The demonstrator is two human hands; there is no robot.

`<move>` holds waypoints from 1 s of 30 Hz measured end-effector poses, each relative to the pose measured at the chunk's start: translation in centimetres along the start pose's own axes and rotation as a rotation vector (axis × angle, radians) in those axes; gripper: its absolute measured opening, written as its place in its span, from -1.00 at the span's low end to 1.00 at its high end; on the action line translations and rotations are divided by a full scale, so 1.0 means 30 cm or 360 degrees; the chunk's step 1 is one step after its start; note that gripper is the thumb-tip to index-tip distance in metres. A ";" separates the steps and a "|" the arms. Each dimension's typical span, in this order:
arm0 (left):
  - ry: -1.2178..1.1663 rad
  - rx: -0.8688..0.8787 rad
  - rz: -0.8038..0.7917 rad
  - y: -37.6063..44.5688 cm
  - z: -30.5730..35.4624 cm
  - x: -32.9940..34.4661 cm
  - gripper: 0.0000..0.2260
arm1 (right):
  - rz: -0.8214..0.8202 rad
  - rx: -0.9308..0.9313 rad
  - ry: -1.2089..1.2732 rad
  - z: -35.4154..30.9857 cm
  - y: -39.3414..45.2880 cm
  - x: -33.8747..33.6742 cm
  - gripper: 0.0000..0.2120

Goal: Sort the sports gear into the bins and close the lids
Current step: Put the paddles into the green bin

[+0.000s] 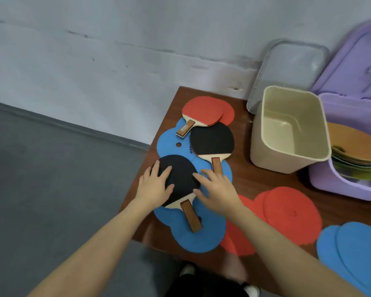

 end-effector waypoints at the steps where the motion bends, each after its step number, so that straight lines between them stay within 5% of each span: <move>1: -0.0008 -0.0006 -0.0026 0.002 -0.024 0.010 -0.45 | -0.0040 0.0010 -0.0012 -0.022 -0.004 0.023 -0.46; 11: -0.0116 0.0155 0.0051 0.012 -0.093 0.028 -0.44 | -0.0209 0.0122 -0.0078 -0.159 0.009 0.147 -0.04; 20: -0.0369 0.0267 0.0088 0.004 -0.088 0.015 -0.56 | -0.0075 0.0148 -0.0024 -0.129 -0.004 0.135 -0.25; 30: -0.0482 0.0607 0.0282 0.058 0.219 -0.053 -0.61 | 0.0181 0.0295 -0.0149 0.117 -0.053 -0.069 -0.28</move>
Point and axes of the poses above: each hand's wrist, its own y-axis towards the middle knuckle, its own x-axis out of the palm, z = x × y, the point moved 3 cm from there along y, towards the middle knuckle, and after that the axes turned 15 degrees about -y, right-handed, at the moved point
